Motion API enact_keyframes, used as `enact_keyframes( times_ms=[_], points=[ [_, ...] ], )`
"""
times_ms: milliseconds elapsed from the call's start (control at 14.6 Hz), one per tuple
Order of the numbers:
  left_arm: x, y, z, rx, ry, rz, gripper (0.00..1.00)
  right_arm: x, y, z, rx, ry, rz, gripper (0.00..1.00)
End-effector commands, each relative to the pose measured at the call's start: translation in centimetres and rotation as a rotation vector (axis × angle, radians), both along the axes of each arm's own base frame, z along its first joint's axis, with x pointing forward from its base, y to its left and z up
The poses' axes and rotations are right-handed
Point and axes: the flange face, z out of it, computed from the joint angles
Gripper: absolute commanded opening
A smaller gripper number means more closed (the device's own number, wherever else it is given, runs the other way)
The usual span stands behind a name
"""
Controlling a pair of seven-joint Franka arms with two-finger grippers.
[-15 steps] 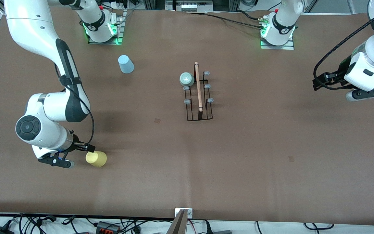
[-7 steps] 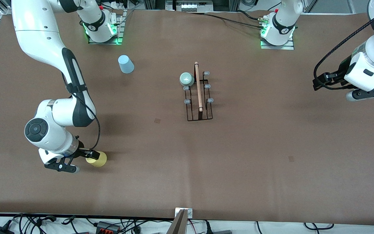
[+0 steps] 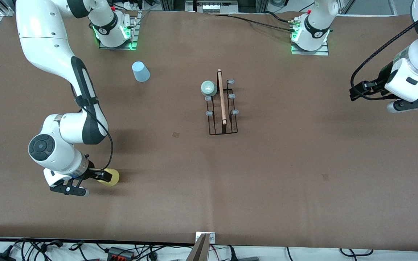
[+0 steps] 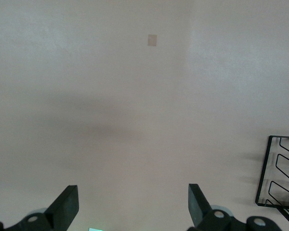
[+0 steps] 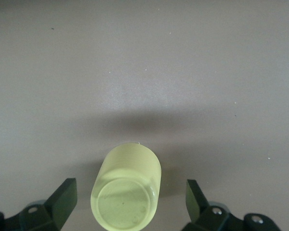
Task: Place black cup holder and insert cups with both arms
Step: 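Lower the right gripper around the yellow cup and close it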
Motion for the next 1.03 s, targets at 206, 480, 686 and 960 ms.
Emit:
enact_keyframes(
  times_ms=[206,480,686,960],
  points=[
    [-0.4,0.3,0.3,-0.001,-0.004,-0.015,1.0,0.7,0.7,-1.4,0.022,-0.004,0.063,1.0],
    [-0.4,0.3,0.3,-0.001,-0.004,-0.015,1.0,0.5,0.7,-2.3,0.013,0.02,0.13,1.0],
    [-0.4,0.3,0.3,-0.001,-0.006,-0.015,1.0,0.5,0.6,-2.4,0.01,0.022,0.149,1.0],
    [-0.4,0.4,0.3,-0.001,-0.004,-0.014,1.0,0.5,0.6,-2.4,0.009,0.022,0.153,1.0]
  ],
)
